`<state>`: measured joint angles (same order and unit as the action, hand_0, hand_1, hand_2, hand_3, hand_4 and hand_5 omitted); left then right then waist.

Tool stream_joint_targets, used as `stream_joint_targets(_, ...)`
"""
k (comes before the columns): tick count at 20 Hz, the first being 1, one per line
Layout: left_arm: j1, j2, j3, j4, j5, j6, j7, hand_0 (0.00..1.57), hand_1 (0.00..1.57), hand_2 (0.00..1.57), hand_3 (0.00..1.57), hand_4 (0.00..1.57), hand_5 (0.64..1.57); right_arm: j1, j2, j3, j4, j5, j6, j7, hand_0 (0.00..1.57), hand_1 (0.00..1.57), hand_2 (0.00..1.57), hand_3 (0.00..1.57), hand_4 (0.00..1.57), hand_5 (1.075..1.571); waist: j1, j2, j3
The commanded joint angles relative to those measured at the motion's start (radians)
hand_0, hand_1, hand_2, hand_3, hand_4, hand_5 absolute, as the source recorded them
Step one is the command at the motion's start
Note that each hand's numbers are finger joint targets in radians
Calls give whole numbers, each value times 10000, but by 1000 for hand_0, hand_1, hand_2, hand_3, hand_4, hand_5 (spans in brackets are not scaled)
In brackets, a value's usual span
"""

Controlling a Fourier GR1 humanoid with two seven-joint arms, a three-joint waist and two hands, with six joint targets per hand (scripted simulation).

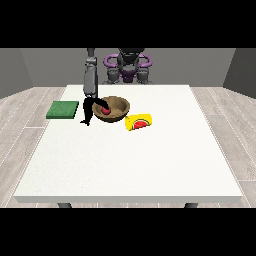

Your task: Pick the cup and pour the ball into the bowl, then pick the bowl and place it on the pad

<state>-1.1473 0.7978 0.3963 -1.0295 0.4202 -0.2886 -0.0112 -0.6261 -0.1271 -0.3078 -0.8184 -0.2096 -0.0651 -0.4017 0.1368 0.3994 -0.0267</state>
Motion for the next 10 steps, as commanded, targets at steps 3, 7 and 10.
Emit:
stream_joint_targets(3,-181,148,83,226,102,-42,112,0,0,0,0,0,1541,105,91,364,847,557,-912,1522,1571,1571,1571,1571,1107,1410,177,301,261)
stream_joint_targets(7,633,-55,111,504,9,-280,-343,0,0,0,0,0,1547,681,-489,967,512,1629,-1581,1980,1571,1571,1571,1571,1175,1448,130,-340,244)
stream_joint_targets(10,901,-22,201,1135,-9,-404,-419,0,0,0,0,0,1546,326,-1111,1397,123,2227,-1878,3351,1571,1571,1571,1571,1167,1473,-249,-987,240)
